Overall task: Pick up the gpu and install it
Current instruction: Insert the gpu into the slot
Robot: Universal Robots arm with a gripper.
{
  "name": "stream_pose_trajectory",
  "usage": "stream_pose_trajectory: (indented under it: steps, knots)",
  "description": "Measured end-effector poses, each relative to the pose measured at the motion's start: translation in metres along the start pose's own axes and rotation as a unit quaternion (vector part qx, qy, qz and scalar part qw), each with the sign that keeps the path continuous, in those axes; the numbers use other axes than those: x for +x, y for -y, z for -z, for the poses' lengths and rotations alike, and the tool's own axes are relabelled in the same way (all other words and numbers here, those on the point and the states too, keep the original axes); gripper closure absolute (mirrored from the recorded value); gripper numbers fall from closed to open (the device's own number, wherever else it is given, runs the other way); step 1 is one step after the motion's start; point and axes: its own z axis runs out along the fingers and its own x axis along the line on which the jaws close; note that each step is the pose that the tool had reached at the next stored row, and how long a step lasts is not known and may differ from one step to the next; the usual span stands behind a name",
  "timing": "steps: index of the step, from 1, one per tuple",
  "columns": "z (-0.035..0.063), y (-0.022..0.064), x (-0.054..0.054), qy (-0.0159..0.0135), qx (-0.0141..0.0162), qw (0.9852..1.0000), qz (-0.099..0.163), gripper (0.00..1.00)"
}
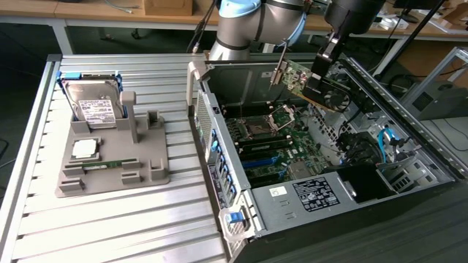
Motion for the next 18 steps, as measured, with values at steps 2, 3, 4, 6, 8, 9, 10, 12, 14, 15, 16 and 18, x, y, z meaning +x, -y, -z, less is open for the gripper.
stream_pose_trajectory:
  steps: [2,3,4,6,8,9,10,12,14,15,16,18]
  knots:
    - [0.0,0.0,0.0,0.0001,-0.0002,0.9999,0.011,0.72]
    - [0.0,0.0,0.0,0.0002,-0.0003,0.9999,0.015,0.72]
    - [0.0,0.0,0.0,0.0002,-0.0004,0.9997,0.023,0.72]
    - [0.0,0.0,0.0,0.0003,-0.0005,0.9995,0.033,0.72]
    - [0.0,0.0,0.0,0.0005,-0.0007,0.999,0.045,0.72]
    - [0.0,0.0,0.0,0.0005,-0.0008,0.9987,0.051,0.72]
    - [0.0,0.0,0.0,0.0006,-0.0009,0.9985,0.055,0.72]
    - [0.0,0.0,0.0,0.0007,-0.001,0.998,0.064,0.72]
    - [0.0,0.0,0.0,0.0007,-0.0012,0.9974,0.072,0.72]
    - [0.0,0.0,0.0,0.0008,-0.0012,0.9971,0.076,0.72]
    - [0.0,0.0,0.0,0.0009,-0.0013,0.9966,0.082,0.72]
    - [0.0,0.0,0.0,0.001,-0.0016,0.9954,0.096,0.72]
